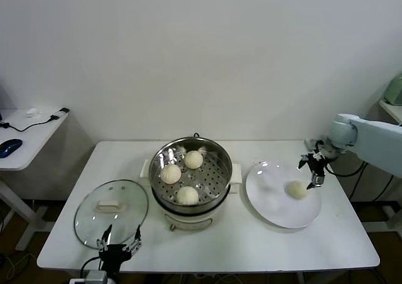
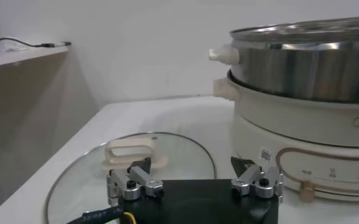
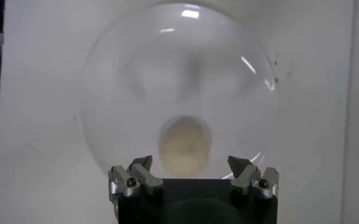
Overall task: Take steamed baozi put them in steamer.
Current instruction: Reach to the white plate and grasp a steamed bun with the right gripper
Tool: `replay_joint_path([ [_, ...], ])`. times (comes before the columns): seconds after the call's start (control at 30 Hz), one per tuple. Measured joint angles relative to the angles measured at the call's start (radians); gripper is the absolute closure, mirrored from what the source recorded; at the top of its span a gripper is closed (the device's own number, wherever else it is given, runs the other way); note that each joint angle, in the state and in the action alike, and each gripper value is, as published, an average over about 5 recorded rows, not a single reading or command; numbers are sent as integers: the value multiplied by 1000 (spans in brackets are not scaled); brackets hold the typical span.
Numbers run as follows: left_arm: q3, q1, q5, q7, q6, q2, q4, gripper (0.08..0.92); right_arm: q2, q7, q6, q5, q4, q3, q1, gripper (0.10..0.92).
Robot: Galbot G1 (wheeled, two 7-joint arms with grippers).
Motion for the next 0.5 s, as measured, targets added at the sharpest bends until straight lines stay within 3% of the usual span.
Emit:
replay_joint_path([
  [0.4, -3, 3, 2, -2, -7, 1, 9, 177, 66, 12, -21, -38, -134, 108, -162, 205],
  [0.5, -4, 4, 2, -3, -9, 2, 10, 177, 83, 16, -23, -43, -160, 125, -184, 240],
])
